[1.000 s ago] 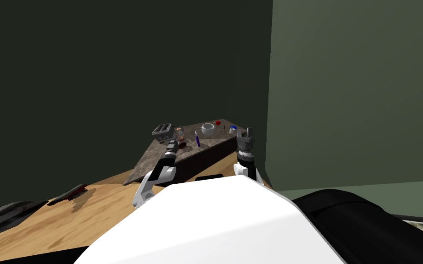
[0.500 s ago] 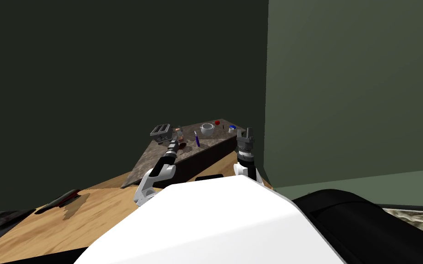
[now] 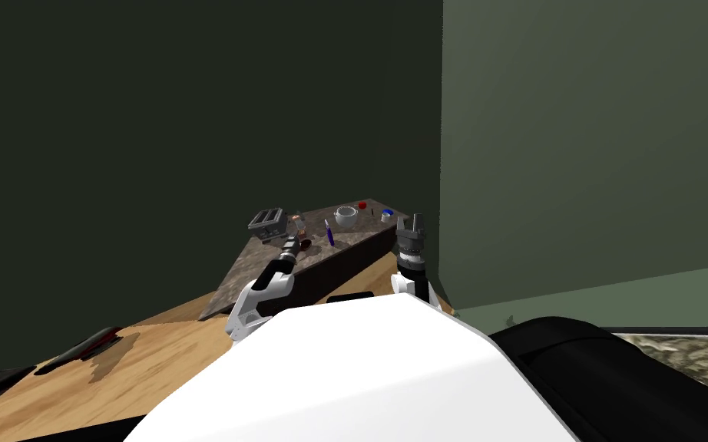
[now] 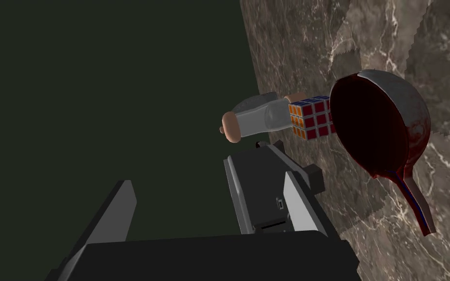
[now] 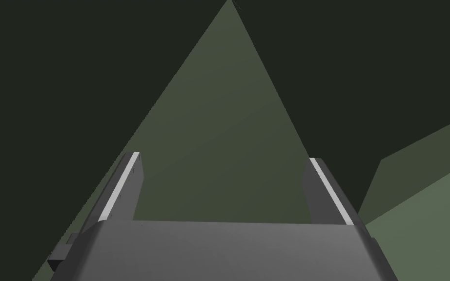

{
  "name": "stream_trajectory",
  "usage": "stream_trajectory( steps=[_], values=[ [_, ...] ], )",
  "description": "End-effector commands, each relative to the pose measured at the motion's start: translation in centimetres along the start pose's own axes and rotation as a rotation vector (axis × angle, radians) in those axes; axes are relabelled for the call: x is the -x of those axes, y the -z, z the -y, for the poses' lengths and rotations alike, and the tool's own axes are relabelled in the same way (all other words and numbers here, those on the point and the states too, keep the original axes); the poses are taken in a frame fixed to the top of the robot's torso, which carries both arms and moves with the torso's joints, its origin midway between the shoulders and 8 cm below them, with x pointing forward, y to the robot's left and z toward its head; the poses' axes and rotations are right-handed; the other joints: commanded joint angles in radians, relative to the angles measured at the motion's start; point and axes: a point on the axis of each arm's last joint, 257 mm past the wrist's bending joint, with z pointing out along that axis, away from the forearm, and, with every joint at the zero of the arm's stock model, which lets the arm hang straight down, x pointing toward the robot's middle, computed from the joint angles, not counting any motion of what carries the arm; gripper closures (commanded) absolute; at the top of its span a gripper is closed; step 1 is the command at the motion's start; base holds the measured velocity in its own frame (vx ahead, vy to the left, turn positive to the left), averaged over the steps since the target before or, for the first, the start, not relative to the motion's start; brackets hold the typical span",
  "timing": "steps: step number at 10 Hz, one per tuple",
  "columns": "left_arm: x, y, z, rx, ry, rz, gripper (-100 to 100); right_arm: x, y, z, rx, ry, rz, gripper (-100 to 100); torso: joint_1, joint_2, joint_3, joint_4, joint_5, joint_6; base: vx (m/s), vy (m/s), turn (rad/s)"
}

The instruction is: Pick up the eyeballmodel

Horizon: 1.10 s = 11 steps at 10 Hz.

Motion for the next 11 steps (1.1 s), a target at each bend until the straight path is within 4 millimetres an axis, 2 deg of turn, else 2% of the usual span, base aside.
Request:
stream_trajectory(
  steps=[1,11],
  values=[
    [0.1,-0.3,-0.9,0.043,0.007,0.001,-100,0.0,0.0,0.0,0.0,0.0,0.0,0,0.0,0.0,0.0,0.0,0.0,0.0,-0.002,0.025,-0.071],
    [0.7,-1.1,-5.9,0.271,0.04,0.009,-100,0.0,0.0,0.0,0.0,0.0,0.0,0,0.0,0.0,0.0,0.0,0.0,0.0,-0.004,0.023,-0.053]
  ],
)
